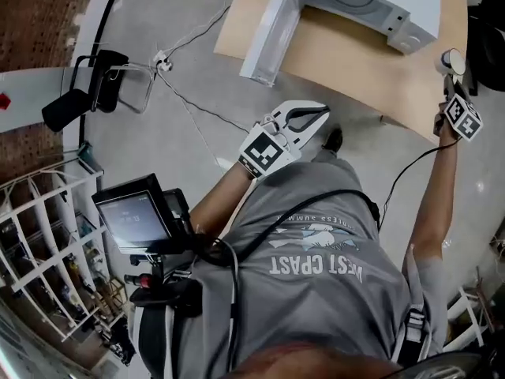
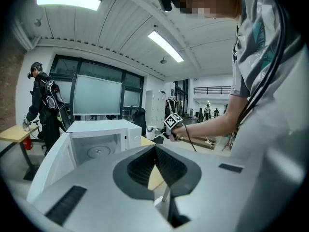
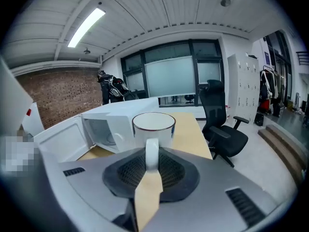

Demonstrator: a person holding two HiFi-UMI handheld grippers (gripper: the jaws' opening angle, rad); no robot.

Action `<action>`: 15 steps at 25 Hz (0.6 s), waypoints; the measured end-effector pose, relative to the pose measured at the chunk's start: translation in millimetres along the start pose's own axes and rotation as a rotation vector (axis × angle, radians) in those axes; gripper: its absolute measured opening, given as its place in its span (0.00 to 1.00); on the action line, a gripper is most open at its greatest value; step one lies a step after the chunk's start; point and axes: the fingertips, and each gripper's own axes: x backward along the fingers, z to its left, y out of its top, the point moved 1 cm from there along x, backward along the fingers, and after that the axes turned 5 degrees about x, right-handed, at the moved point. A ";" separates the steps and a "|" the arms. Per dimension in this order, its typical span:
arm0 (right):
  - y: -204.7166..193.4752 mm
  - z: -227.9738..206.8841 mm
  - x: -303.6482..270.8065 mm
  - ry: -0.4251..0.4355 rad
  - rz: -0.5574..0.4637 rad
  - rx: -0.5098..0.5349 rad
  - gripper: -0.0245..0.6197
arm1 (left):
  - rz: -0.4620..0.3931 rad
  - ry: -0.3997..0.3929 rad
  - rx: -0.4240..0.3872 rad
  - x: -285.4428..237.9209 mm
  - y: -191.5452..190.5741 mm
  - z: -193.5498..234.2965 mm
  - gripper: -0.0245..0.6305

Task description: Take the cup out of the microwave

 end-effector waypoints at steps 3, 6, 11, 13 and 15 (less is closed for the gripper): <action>-12.7 -17.2 -40.9 -0.010 0.040 -0.033 0.14 | 0.018 0.028 0.028 -4.8 1.5 3.9 0.11; -31.0 -32.9 -82.9 -0.027 0.076 -0.063 0.14 | 0.045 0.050 0.046 -13.7 -4.2 15.0 0.11; -60.2 -58.8 -133.8 -0.063 0.132 -0.095 0.14 | 0.082 0.082 0.076 -28.2 -14.0 30.9 0.10; -67.7 -67.3 -146.8 -0.074 0.144 -0.096 0.15 | 0.096 0.088 0.086 -34.6 -17.6 35.4 0.11; -70.5 -71.5 -159.1 -0.074 0.150 -0.085 0.14 | 0.104 0.091 0.097 -41.0 -19.2 40.7 0.11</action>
